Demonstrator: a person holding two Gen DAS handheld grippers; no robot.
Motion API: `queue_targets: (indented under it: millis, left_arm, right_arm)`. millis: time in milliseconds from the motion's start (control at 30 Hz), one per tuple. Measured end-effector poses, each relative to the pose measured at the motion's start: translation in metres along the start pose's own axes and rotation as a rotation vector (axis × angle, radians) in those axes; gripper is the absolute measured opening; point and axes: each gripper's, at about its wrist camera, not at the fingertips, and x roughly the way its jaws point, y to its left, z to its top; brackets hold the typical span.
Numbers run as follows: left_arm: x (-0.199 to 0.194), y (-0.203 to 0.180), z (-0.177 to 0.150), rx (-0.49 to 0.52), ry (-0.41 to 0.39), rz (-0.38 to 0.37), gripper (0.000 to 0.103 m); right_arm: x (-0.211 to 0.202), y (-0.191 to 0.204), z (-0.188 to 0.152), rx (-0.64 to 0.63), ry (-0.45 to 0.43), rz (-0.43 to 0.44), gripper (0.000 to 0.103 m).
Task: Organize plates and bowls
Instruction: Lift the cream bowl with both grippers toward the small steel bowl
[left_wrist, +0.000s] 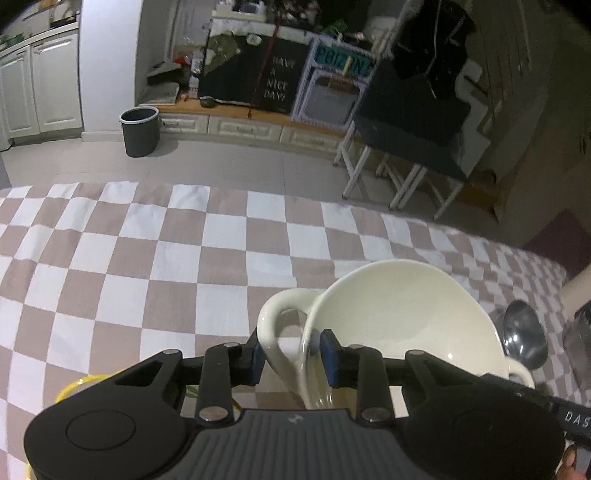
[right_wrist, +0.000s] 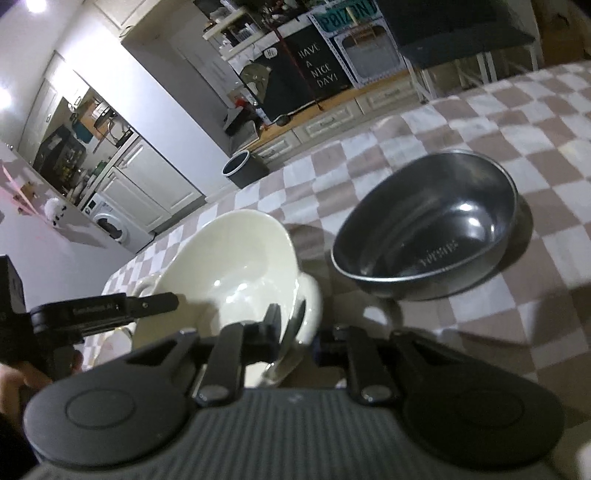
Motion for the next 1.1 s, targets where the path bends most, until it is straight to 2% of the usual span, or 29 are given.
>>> queue_targets:
  millis: [200, 333, 400, 433, 467, 500, 533, 633, 667, 800, 1100]
  left_arm:
    - [0.000, 0.005, -0.007, -0.078, -0.069, -0.038, 0.028]
    - [0.003, 0.014, -0.002, -0.109, -0.045, -0.087, 0.027]
    - [0.005, 0.019, 0.005, -0.115, -0.007, -0.106, 0.040]
    - [0.007, 0.020, 0.010, -0.106, 0.016, -0.097, 0.055]
    - [0.006, 0.018, 0.014, -0.072, 0.022, -0.078, 0.063]
    - [0.006, 0.016, 0.016, -0.036, 0.024, -0.061, 0.065]
    - [0.007, 0.013, 0.019, 0.008, 0.034, -0.041, 0.065]
    - [0.013, 0.008, 0.022, 0.070, 0.073, -0.002, 0.062]
    - [0.015, 0.007, 0.023, 0.077, 0.079, -0.004, 0.058]
    - [0.021, 0.001, 0.021, 0.075, 0.093, -0.045, 0.038]
    - [0.014, -0.004, 0.013, 0.048, 0.066, -0.014, 0.038]
  right_arm:
    - [-0.004, -0.004, -0.001, -0.006, -0.021, 0.009, 0.019]
    - [-0.004, -0.019, 0.004, 0.089, 0.016, 0.059, 0.020]
    - [-0.001, -0.024, 0.007, 0.136, 0.030, 0.051, 0.028]
    - [-0.001, -0.027, 0.008, 0.143, 0.030, 0.047, 0.036]
    - [-0.001, -0.030, 0.009, 0.149, 0.029, 0.052, 0.038]
    - [-0.001, -0.031, 0.008, 0.160, 0.033, 0.064, 0.038]
    - [0.000, -0.033, 0.008, 0.176, 0.038, 0.072, 0.038]
    - [-0.001, -0.032, 0.010, 0.176, 0.041, 0.100, 0.027]
    - [-0.001, -0.030, 0.010, 0.158, 0.044, 0.099, 0.022]
    - [-0.004, -0.017, 0.012, 0.069, 0.064, 0.053, 0.018]
    - [-0.009, -0.006, 0.009, 0.046, 0.060, 0.020, 0.018]
